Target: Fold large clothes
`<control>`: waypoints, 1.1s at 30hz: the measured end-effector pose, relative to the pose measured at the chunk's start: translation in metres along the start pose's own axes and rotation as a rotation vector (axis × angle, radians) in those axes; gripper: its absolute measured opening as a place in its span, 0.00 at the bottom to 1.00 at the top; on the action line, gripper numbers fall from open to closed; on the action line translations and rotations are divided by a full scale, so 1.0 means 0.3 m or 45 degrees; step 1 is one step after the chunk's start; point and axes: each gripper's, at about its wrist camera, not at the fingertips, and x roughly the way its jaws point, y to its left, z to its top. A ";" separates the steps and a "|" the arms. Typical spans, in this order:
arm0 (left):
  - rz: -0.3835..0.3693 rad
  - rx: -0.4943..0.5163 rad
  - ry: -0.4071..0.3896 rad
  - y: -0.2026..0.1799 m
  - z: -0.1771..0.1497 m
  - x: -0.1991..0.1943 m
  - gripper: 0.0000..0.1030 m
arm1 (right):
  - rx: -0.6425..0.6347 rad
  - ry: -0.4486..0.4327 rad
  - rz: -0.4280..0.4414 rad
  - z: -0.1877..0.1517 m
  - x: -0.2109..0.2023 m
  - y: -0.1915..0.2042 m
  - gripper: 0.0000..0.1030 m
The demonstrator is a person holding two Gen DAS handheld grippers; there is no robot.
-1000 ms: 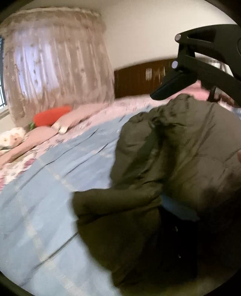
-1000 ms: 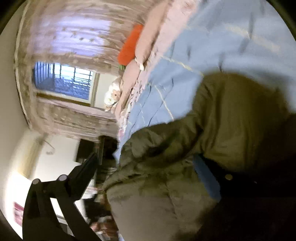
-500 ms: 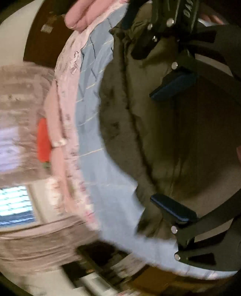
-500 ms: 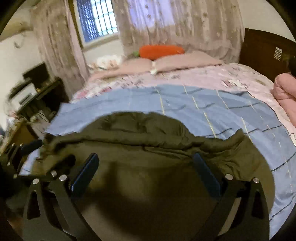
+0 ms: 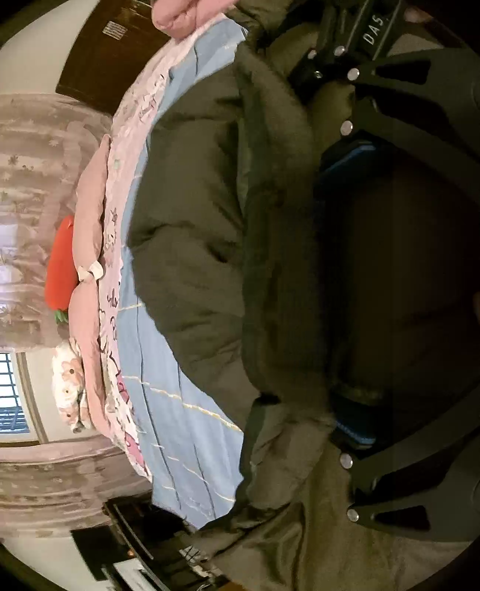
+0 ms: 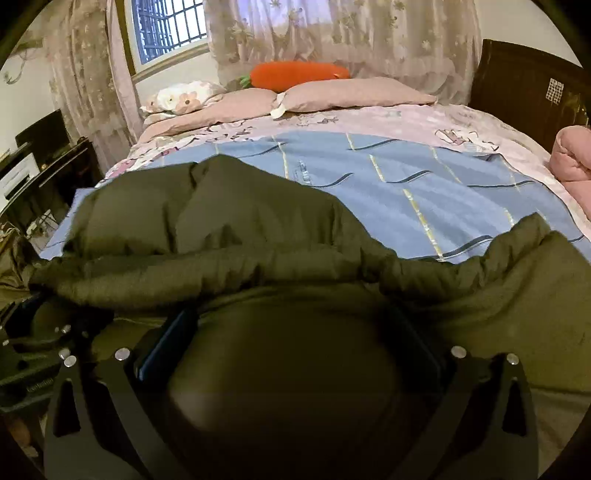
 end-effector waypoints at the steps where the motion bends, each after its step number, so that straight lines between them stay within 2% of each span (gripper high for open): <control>1: 0.012 -0.003 0.004 -0.005 -0.002 0.020 0.98 | -0.006 -0.002 -0.011 -0.002 0.018 0.001 0.99; 7: 0.005 -0.027 -0.031 0.006 -0.030 0.079 0.98 | 0.022 -0.033 0.004 -0.031 0.066 -0.015 0.99; 16: 0.004 -0.041 -0.051 0.010 -0.056 0.119 0.98 | 0.027 -0.010 0.002 -0.039 0.099 -0.021 0.99; 20: 0.004 0.007 0.008 0.005 -0.032 0.097 0.98 | -0.008 0.079 0.003 -0.010 0.075 -0.012 0.99; 22: -0.040 0.048 0.077 0.021 0.004 0.051 0.98 | 0.005 0.110 0.054 0.016 0.010 -0.028 0.99; 23: -0.061 0.033 0.065 0.053 0.021 -0.019 0.98 | 0.037 0.047 0.101 0.032 -0.071 -0.050 0.99; 25: -0.080 0.017 -0.053 0.118 0.035 -0.163 0.98 | 0.036 -0.135 0.138 0.034 -0.240 -0.087 0.99; 26: -0.070 0.029 -0.131 0.165 0.029 -0.248 0.98 | 0.005 -0.207 0.107 0.022 -0.317 -0.111 0.99; 27: -0.053 0.034 -0.163 0.210 0.017 -0.297 0.98 | -0.018 -0.237 0.080 0.007 -0.358 -0.127 0.99; 30: -0.016 0.008 -0.127 0.351 -0.059 -0.325 0.98 | -0.066 -0.250 0.007 -0.070 -0.409 -0.216 0.99; 33: 0.064 0.025 -0.037 0.424 -0.143 -0.227 0.98 | -0.007 -0.152 -0.069 -0.140 -0.324 -0.321 0.99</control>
